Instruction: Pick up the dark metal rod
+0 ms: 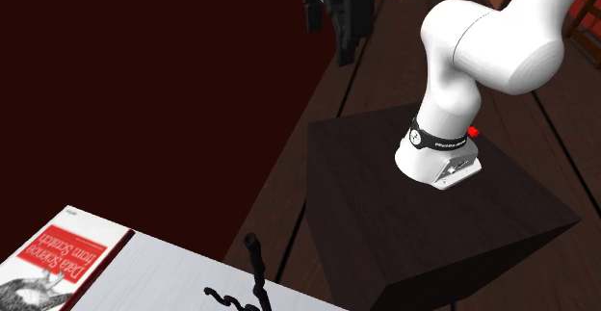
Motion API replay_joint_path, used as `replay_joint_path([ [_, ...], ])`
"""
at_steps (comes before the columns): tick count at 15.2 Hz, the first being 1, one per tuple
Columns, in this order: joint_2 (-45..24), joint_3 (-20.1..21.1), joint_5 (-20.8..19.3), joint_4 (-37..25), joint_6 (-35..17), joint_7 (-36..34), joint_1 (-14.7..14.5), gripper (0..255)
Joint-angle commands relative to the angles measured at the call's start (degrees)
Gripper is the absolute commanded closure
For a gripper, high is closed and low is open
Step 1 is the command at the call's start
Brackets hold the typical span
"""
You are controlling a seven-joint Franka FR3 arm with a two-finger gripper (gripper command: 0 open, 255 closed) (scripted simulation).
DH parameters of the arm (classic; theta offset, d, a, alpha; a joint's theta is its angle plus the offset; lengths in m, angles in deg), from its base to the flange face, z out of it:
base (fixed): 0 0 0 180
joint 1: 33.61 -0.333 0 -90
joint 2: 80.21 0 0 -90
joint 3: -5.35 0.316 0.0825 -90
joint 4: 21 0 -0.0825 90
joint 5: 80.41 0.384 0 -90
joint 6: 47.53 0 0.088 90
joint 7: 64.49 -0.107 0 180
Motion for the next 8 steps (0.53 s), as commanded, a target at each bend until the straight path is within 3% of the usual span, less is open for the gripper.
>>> replay_joint_path([
  [1, -3.14, 1.64, 1.46, -1.07, -1.91, -2.06, -0.64, 0],
  [8, -15.86, 6.63, 4.46, -7.69, -7.75, -8.44, -2.28, 0],
])
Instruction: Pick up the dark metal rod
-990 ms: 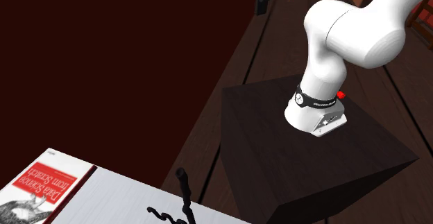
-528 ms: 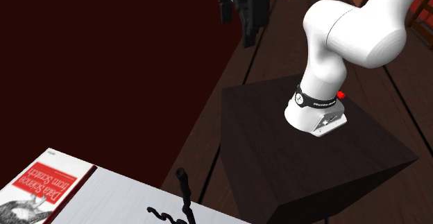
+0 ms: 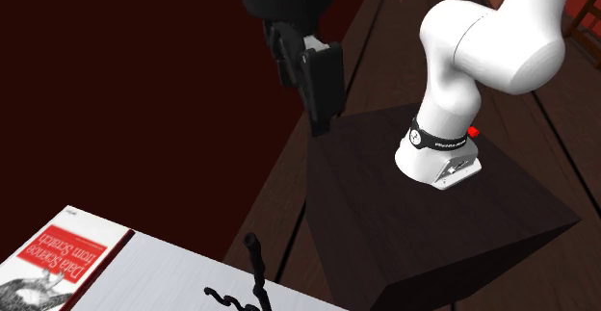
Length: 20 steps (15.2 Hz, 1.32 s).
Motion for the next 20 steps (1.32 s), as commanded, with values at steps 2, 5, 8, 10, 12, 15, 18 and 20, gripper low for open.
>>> replay_joint_path([
  [2, -5.64, 2.21, 0.88, -3.18, -2.42, -3.02, -0.8, 0],
  [5, -11.61, 4.03, 1.0, -7.4, -4.15, -5.77, -1.46, 0],
  [8, -17.78, 5.64, 0.6, -12.22, -5.44, -8.56, -2.26, 0],
  [10, -21.59, 6.47, 0.13, -15.44, -5.99, -10.24, -2.85, 0],
  [12, -21.94, 6.46, 0.05, -14.27, -7.49, -10.24, -2.93, 0],
  [15, -22.55, 6.51, -0.09, -12.61, -9.74, -10.26, -2.98, 0],
  [18, -23.15, 6.55, -0.24, -11.26, -11.67, -10.29, -3.02, 0],
  [20, -23.16, 6.54, -0.24, -11.15, -11.78, -10.27, -3.01, 255],
])
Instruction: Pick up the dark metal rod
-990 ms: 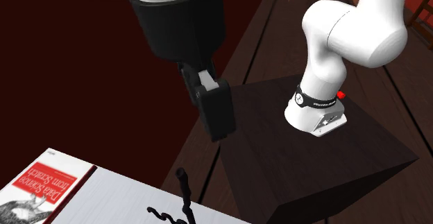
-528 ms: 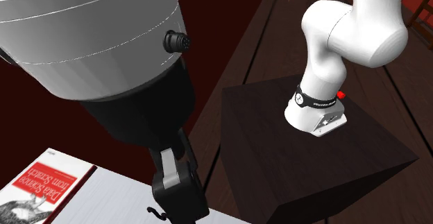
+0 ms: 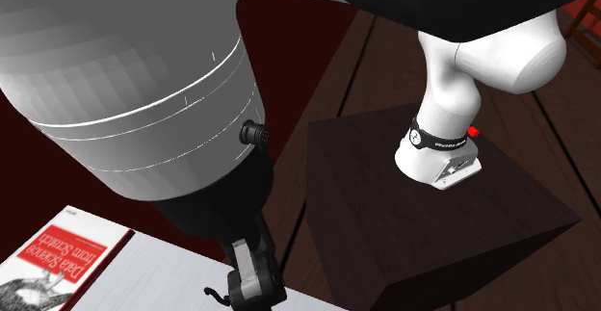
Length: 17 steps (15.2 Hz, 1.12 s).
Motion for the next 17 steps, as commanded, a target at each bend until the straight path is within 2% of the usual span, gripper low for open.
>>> replay_joint_path([
  [1, -0.05, -0.02, -0.02, 0.14, -0.21, 0.03, 0.02, 255],
  [9, -0.06, 0.01, -0.01, 0.03, -0.11, -0.02, -0.01, 255],
  [17, 1.58, -0.12, 0.38, -4.39, 5.89, 0.03, 0.12, 255],
])
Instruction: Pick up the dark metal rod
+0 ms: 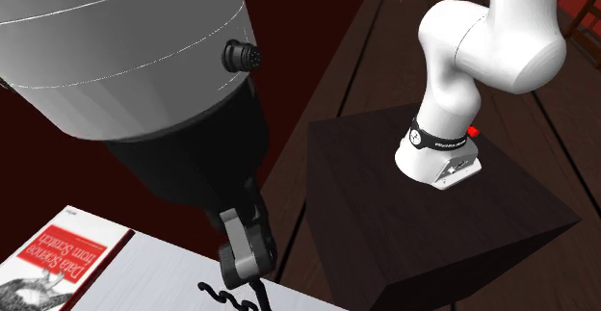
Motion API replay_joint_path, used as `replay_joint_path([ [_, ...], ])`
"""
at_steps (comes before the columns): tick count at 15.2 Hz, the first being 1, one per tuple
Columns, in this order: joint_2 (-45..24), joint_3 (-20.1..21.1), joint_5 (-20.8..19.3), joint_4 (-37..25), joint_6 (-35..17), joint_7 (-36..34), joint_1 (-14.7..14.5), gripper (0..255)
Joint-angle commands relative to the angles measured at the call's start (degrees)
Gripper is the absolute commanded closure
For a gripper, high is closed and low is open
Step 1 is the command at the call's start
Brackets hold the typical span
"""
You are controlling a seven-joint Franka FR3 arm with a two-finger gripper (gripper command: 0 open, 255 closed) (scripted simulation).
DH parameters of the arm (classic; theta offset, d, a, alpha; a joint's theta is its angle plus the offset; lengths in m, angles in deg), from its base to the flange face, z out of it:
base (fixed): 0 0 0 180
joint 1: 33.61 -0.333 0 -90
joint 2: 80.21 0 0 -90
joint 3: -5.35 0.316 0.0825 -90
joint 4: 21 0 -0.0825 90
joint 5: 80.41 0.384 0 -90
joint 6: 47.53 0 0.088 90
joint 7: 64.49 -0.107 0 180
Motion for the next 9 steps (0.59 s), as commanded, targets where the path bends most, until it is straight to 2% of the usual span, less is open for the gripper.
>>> replay_joint_path([
  [1, 0.26, -0.03, 0.06, -1.23, 1.51, -0.02, 0.02, 255],
  [7, 0.89, -0.12, 0.17, -5.17, 6.04, -0.13, 0.1, 255],
  [9, 0.9, -0.12, 0.17, -5.27, 6.16, -0.14, 0.1, 255],
])
